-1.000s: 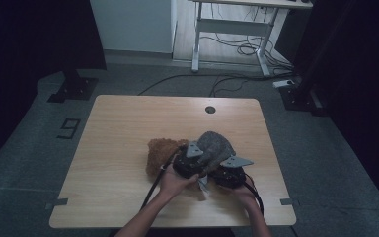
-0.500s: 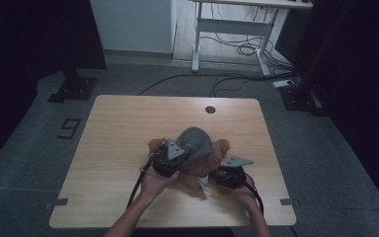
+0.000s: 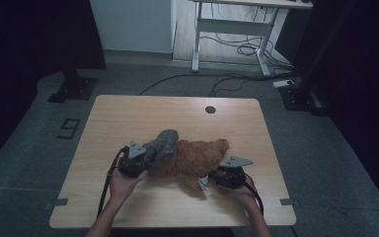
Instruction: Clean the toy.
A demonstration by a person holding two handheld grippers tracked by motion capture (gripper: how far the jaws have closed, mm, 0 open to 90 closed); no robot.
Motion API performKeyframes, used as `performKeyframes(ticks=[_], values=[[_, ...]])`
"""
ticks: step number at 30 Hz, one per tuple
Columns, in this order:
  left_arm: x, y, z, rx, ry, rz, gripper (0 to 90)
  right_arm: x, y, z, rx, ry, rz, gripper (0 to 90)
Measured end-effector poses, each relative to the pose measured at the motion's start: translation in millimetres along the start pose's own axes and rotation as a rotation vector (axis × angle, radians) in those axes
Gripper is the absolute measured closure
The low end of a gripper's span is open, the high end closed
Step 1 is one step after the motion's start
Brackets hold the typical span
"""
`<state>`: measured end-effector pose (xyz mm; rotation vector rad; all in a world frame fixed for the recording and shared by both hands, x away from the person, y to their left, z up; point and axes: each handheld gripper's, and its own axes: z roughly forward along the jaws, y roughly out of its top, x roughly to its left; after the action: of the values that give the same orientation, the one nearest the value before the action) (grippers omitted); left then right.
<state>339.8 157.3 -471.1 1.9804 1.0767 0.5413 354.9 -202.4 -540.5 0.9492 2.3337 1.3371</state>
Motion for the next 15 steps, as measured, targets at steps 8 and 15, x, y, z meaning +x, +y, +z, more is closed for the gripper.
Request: performKeyframes(ticks=[8,15], values=[[16.1,-13.7,8.7,0.043,0.021,-0.059,76.5,-0.1,-0.1,0.3,-0.001,0.001,0.002,59.1],[29.1,-30.6,28.7,0.107,-0.018,-0.125,76.5,-1.7,0.6,1.8,0.001,0.001,0.006,59.2]])
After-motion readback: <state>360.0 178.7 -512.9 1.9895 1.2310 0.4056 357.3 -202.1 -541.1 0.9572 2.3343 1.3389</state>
